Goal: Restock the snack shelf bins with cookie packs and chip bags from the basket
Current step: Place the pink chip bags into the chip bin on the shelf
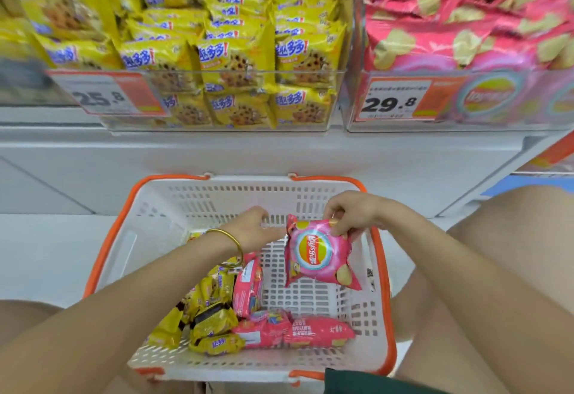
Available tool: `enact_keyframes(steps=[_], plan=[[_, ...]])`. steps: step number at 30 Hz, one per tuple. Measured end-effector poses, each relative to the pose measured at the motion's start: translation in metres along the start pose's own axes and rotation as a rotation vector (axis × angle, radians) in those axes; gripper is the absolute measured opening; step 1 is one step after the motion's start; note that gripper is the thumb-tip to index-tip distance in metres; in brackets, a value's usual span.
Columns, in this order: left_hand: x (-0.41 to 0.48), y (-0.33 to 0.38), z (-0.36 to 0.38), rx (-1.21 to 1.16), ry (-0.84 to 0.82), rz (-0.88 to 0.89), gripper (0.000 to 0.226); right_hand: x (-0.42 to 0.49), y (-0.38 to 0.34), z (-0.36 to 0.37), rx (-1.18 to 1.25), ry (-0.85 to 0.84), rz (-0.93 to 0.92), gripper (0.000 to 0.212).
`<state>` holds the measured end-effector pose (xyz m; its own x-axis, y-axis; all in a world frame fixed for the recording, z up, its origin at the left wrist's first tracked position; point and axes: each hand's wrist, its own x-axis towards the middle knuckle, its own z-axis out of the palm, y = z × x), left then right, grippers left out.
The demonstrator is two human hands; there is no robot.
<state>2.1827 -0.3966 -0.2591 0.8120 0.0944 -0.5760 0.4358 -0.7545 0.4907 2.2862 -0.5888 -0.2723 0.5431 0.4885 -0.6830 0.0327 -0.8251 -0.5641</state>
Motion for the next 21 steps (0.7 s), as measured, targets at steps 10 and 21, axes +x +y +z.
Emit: enact_keyframes(steps=[10,21], plan=[[-0.044,0.063,-0.033,-0.543,-0.017,0.205,0.064,-0.100,-0.020,-0.044,0.361,0.155,-0.328,0.020],[-0.084,0.182,-0.082,-0.944,0.154,0.429,0.021,-0.181,-0.005,-0.078,1.207,0.512,-0.567,0.059]])
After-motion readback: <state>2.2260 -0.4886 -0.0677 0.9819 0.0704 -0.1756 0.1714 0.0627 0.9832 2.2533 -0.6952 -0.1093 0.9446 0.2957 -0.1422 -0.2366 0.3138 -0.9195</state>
